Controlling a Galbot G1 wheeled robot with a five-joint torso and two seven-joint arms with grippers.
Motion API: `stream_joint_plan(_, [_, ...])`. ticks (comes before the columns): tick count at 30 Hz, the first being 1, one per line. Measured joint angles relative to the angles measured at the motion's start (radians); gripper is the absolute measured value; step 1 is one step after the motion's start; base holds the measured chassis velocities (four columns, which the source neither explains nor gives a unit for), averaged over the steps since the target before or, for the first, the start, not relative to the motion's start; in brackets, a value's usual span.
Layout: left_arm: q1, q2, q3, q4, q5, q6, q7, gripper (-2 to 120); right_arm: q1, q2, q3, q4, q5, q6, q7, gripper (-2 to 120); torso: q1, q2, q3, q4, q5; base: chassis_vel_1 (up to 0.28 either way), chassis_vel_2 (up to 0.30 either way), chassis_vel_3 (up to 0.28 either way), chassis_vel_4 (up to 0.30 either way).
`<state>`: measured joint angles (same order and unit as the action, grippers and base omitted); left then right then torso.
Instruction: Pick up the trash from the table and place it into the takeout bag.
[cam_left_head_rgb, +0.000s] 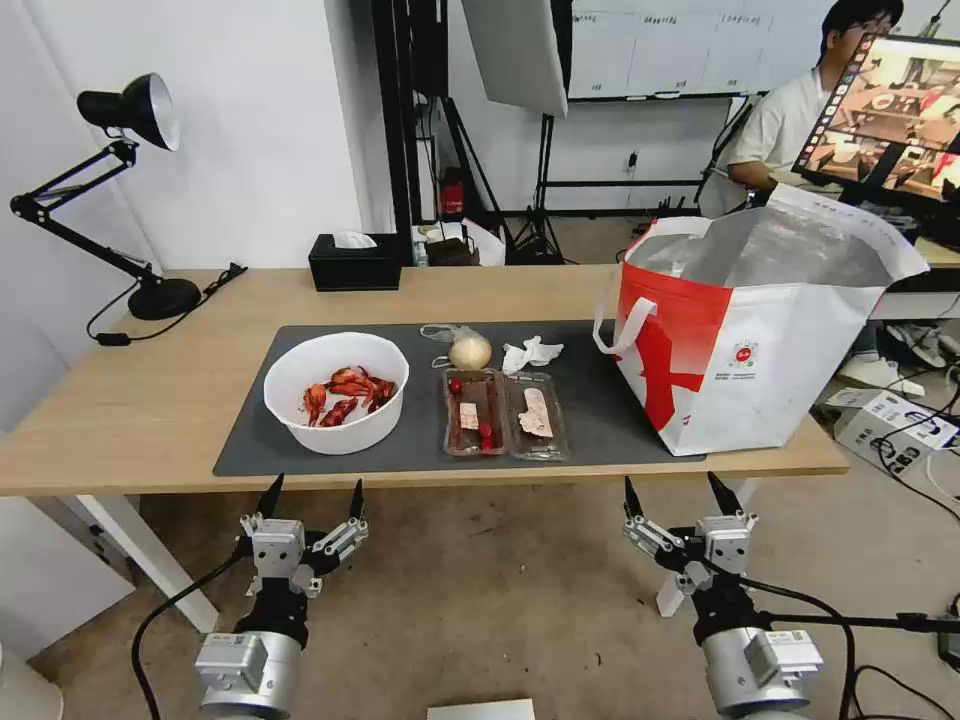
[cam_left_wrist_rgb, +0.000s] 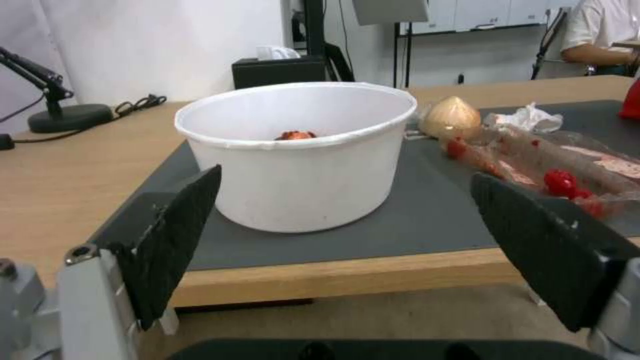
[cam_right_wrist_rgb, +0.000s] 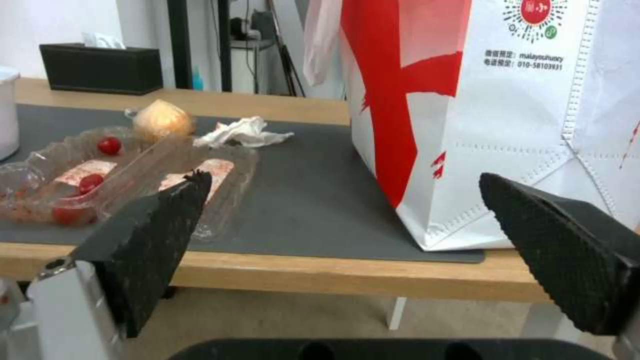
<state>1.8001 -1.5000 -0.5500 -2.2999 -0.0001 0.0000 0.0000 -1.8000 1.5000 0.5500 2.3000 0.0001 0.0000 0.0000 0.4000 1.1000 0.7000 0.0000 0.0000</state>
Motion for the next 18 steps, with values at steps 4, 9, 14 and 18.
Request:
stream_joint_plan(4, [-0.001, 0.0, 0.0, -0.001, -0.004, 0.004, -0.003, 100, 0.0, -0.001, 0.0, 0.0, 0.001, 0.0, 0.0, 100, 0.0, 0.0, 0.0, -0.0001, 0.0, 0.0, 0.0, 0.0, 0.0])
stream_joint_plan(9, [-0.028, -0.013, -0.009, -0.064, -0.105, 0.106, -0.107, 100, 0.051, -0.087, 0.012, 0.017, 0.08, -0.076, 0.009, 100, 0.0, 0.0, 0.0, -0.0001, 0.0003, 0.0, 0.0, 0.0, 0.0])
stream_joint_plan(14, [-0.057, -0.031, -0.015, -0.12, -0.204, 0.166, -0.211, 100, 0.13, -0.22, 0.031, 0.047, 0.205, -0.198, 0.027, 100, 0.0, 0.0, 0.0, 0.0001, 0.0004, 0.0, 0.0, 0.0, 0.0])
stream_joint_plan(18, [-0.058, -0.037, -0.012, -0.119, -0.209, 0.139, -0.221, 100, 0.178, -0.301, 0.039, 0.055, 0.279, -0.221, 0.025, 100, 0.0, 0.0, 0.0, 0.0003, 0.0001, 0.0, 0.0, 0.0, 0.0])
